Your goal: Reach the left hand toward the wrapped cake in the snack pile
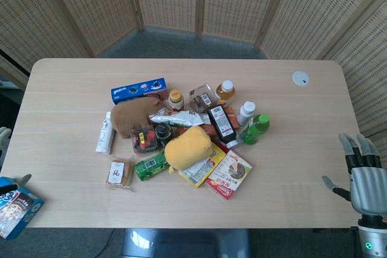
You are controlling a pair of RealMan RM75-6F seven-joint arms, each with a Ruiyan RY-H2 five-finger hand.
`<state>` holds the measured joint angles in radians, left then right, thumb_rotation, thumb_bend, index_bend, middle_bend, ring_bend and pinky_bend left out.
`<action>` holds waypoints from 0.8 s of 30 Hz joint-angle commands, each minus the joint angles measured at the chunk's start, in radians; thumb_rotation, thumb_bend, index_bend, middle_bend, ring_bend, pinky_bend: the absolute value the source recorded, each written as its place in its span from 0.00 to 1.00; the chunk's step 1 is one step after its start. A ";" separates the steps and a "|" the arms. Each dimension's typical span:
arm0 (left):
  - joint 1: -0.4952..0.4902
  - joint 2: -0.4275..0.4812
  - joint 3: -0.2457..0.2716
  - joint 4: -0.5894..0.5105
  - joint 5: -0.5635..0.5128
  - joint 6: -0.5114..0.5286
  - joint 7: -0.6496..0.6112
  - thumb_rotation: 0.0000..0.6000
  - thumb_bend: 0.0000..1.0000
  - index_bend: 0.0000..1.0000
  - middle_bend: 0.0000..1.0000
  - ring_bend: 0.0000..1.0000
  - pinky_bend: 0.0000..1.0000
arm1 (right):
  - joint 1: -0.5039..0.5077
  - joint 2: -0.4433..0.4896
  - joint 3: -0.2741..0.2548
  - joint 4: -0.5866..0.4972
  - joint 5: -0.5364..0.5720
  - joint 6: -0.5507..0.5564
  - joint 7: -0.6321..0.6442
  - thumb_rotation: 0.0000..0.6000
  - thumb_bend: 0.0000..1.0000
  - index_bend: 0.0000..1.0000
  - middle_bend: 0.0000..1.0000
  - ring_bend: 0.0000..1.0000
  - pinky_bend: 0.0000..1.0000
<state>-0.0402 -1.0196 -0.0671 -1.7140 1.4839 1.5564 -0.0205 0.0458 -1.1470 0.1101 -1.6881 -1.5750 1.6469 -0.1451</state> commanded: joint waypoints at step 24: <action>-0.298 -0.168 0.072 -0.017 0.052 -0.538 0.321 1.00 0.00 0.00 0.00 0.00 0.00 | 0.002 0.001 -0.016 -0.018 -0.011 -0.028 0.005 1.00 0.00 0.00 0.00 0.00 0.00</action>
<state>-0.2888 -1.1299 0.0002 -1.7363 1.5636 1.0845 0.2350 0.0478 -1.1461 0.0943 -1.7060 -1.5856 1.6196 -0.1398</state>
